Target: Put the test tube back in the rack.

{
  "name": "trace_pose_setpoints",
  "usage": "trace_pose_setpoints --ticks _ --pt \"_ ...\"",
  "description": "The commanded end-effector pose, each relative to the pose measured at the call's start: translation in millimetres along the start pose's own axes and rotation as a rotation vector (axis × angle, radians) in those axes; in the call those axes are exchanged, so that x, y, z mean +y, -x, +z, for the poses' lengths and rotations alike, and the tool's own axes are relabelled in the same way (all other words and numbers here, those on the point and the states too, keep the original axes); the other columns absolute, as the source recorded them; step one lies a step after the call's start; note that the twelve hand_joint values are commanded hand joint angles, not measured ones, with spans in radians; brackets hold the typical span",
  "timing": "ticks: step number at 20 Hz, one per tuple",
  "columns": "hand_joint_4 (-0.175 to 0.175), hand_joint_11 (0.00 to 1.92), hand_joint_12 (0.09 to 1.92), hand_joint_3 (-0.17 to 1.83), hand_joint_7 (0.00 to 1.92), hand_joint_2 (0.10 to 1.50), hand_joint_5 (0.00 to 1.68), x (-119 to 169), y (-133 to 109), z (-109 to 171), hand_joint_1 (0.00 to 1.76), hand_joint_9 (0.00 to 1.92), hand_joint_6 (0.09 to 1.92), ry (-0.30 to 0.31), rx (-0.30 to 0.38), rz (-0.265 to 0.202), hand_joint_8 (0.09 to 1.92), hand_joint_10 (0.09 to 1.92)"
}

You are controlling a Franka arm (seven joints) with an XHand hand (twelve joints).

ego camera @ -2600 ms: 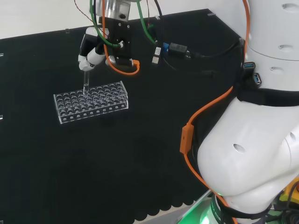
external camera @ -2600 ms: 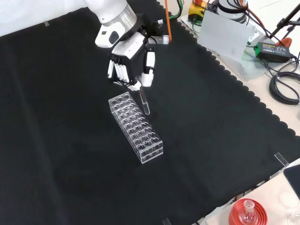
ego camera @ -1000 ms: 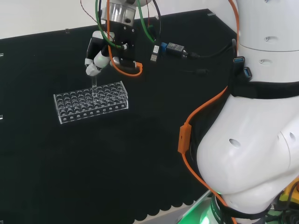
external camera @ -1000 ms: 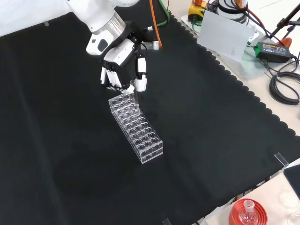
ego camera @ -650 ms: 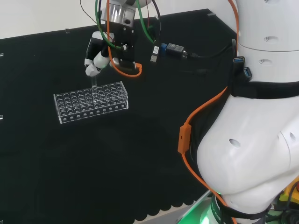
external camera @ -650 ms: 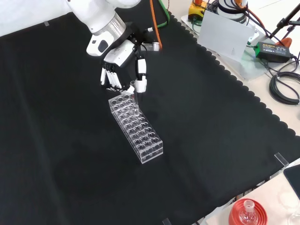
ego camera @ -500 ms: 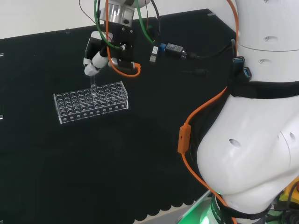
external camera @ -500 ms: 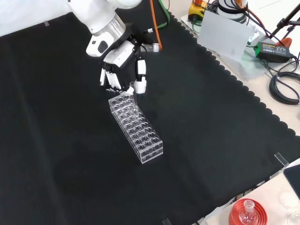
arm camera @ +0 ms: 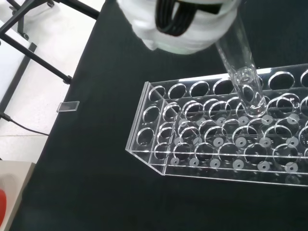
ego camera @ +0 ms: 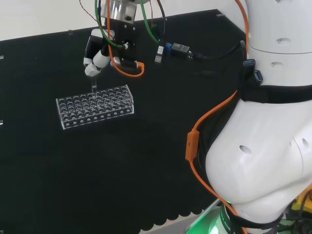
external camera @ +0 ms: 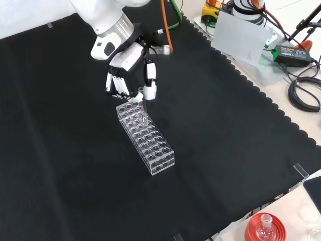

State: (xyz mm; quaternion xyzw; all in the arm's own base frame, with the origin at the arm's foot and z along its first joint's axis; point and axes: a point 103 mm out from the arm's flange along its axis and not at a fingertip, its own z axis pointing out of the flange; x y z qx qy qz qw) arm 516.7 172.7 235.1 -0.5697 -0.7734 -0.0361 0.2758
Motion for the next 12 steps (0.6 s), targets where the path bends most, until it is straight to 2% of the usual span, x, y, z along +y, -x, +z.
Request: trace_pose_setpoints --ticks 1,12 --pt "-0.175 0.56 1.35 0.41 1.31 0.79 1.25 -2.1 -1.6 0.8 1.31 1.08 0.6 -0.001 0.0 -0.002 0.55 0.53" --pt "-0.175 0.56 1.35 0.41 1.31 0.78 1.25 -12.3 -25.4 19.8 1.31 1.08 0.6 -0.028 0.018 -0.011 0.56 0.54"
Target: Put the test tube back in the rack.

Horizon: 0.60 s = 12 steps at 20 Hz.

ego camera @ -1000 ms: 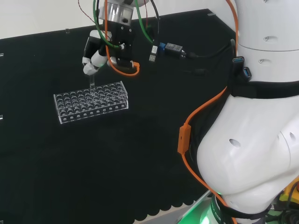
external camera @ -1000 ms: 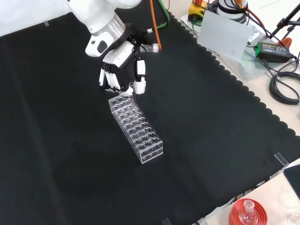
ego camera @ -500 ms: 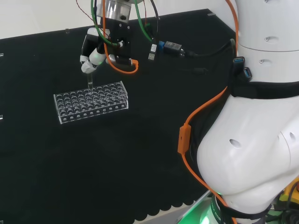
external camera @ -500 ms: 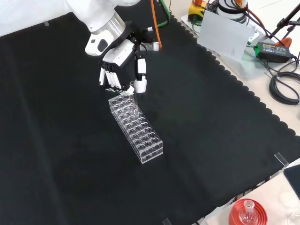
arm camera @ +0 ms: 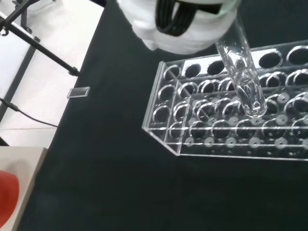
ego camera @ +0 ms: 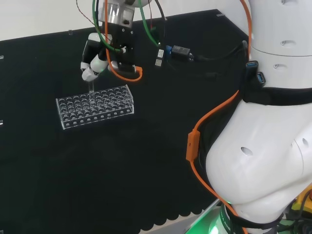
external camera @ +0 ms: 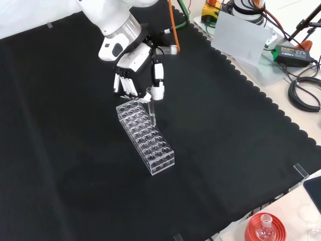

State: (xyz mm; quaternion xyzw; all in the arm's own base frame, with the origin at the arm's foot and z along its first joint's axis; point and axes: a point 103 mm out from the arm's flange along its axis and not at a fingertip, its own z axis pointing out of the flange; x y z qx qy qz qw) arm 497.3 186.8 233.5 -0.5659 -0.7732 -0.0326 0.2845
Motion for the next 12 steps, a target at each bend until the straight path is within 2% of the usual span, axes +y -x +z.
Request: trace_pose_setpoints --ticks 1,12 --pt "-0.175 0.56 1.35 0.41 1.31 0.78 1.25 0.4 -11.1 7.5 1.31 1.08 0.6 -0.012 0.008 -0.009 0.56 0.54" --pt "-0.175 0.56 1.35 0.42 1.31 0.78 1.25 2.7 -8.2 11.1 1.31 1.08 0.61 -0.016 0.009 -0.011 0.56 0.54"
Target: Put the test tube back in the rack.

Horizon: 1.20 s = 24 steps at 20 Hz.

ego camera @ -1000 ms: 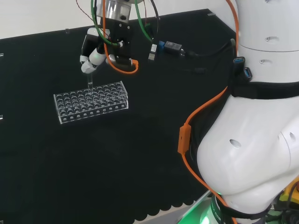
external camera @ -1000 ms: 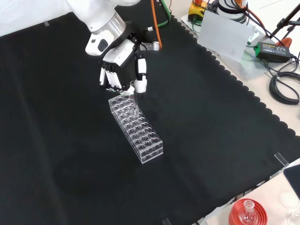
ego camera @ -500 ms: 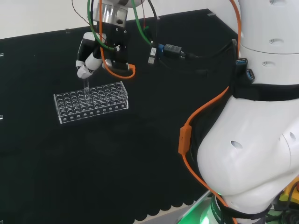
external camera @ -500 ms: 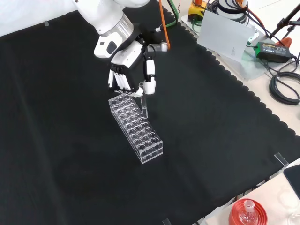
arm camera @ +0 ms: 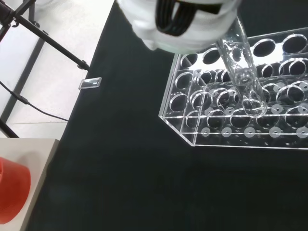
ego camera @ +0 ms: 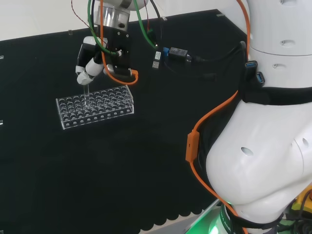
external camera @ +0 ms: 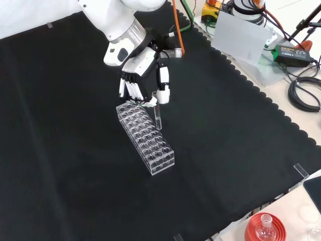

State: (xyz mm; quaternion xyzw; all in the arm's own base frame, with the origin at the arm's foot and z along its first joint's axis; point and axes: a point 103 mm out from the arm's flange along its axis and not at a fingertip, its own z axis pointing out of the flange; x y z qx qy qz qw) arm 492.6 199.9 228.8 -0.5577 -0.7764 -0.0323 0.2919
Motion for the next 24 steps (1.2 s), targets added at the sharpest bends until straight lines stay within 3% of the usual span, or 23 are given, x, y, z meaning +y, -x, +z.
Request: trace_pose_setpoints --ticks 1,11,24 --pt "-0.175 0.56 1.35 0.42 1.31 0.78 1.25 1.2 2.3 0.4 1.31 1.08 0.61 -0.004 0.001 0.006 0.56 0.54" --pt "-0.175 0.56 1.35 0.43 1.31 0.78 1.25 7.3 21.1 -7.9 1.31 1.08 0.61 -0.004 0.007 0.017 0.56 0.54" --pt "-0.175 0.56 1.35 0.43 1.3 0.77 1.24 3.4 24.7 -5.2 1.31 1.08 0.61 0.005 0.009 0.019 0.57 0.54"
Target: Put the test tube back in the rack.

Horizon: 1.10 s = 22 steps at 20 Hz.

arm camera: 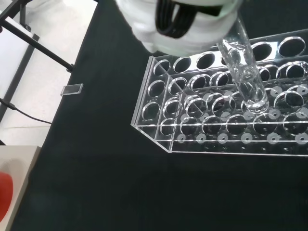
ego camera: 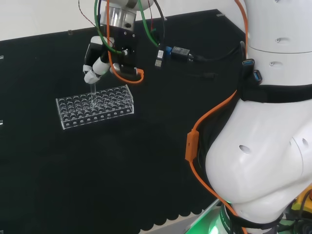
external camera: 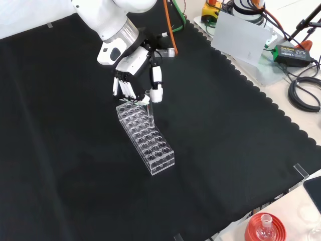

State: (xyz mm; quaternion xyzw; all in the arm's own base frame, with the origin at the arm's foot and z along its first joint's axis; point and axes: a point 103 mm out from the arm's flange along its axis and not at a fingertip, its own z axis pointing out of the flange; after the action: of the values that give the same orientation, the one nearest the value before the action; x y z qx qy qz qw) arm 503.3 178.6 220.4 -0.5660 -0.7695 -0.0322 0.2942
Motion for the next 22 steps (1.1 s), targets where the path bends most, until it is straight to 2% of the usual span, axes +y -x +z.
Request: trace_pose_setpoints --ticks 1,13,18,22 --pt "-0.175 0.56 1.35 0.43 1.3 0.77 1.24 -0.2 0.2 0.5 1.31 1.08 0.61 0.001 0.003 -0.002 0.57 0.54" --pt "-0.175 0.56 1.35 0.44 1.3 0.77 1.24 21.6 -19.9 7.7 1.31 1.08 0.62 -0.034 -0.02 -0.004 0.57 0.54" --pt "-0.175 0.56 1.35 0.44 1.3 0.77 1.24 10.5 -11.9 5.6 1.31 1.08 0.62 -0.013 -0.002 -0.022 0.57 0.54" --pt "-0.175 0.56 1.35 0.44 1.3 0.77 1.24 5.9 -9.1 4.0 1.31 1.08 0.62 -0.003 -0.002 -0.013 0.57 0.54"
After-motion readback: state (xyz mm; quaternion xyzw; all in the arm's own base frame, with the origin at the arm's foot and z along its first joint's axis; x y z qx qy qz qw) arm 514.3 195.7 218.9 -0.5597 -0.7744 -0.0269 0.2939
